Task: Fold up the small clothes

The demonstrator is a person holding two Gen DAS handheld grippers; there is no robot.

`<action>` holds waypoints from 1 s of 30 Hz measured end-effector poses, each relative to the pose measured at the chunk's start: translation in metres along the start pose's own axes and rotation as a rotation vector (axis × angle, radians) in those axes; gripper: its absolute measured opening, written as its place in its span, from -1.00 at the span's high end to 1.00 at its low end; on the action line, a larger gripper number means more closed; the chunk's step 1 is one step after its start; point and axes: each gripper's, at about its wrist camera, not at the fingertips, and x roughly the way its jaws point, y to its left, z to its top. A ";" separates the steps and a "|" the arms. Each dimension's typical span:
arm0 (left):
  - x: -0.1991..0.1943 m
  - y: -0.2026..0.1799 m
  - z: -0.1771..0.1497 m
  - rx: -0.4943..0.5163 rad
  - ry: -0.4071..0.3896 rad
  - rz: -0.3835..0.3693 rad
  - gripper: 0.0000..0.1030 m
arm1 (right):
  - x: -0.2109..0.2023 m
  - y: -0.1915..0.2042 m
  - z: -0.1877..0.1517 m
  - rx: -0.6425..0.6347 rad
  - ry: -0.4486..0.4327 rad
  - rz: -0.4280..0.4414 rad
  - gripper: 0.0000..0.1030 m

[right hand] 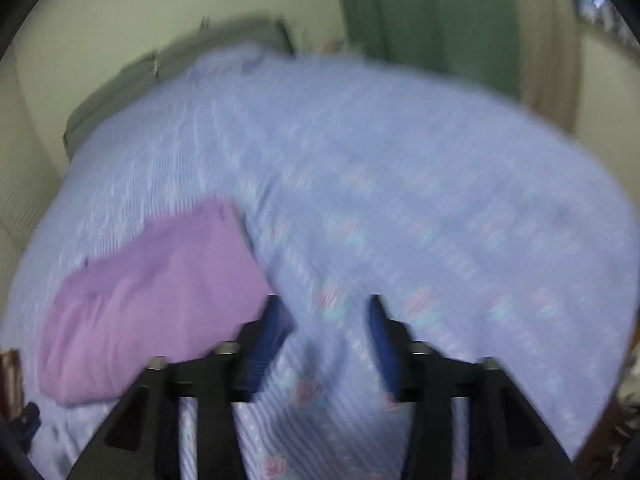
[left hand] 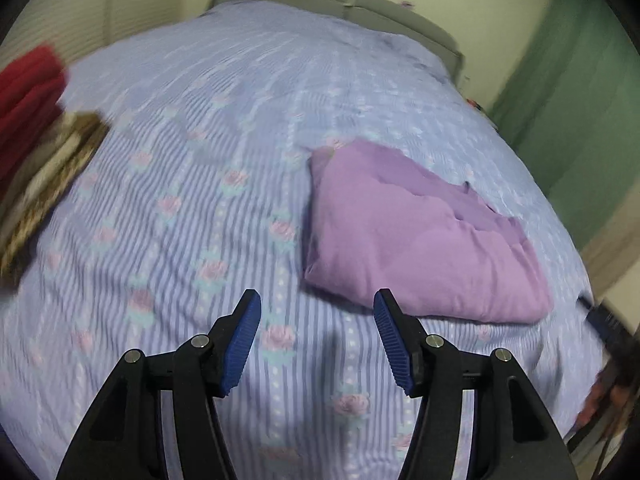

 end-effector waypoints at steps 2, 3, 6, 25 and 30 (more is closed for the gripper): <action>0.004 0.001 0.010 0.045 0.006 -0.040 -0.13 | -0.020 0.016 0.008 -0.073 -0.055 0.019 -0.26; 0.008 0.002 0.018 0.057 0.011 -0.067 -0.13 | -0.024 0.022 0.010 -0.093 -0.065 0.019 -0.26; 0.020 0.009 0.039 0.069 0.038 -0.164 -0.11 | -0.026 0.043 0.020 -0.130 -0.046 0.087 -0.26; 0.125 0.049 0.077 -0.093 0.271 -0.454 0.15 | 0.025 0.130 -0.003 -0.202 0.097 0.149 -0.26; 0.130 0.051 0.073 -0.100 0.267 -0.472 0.15 | 0.027 0.139 -0.005 -0.222 0.101 0.159 -0.26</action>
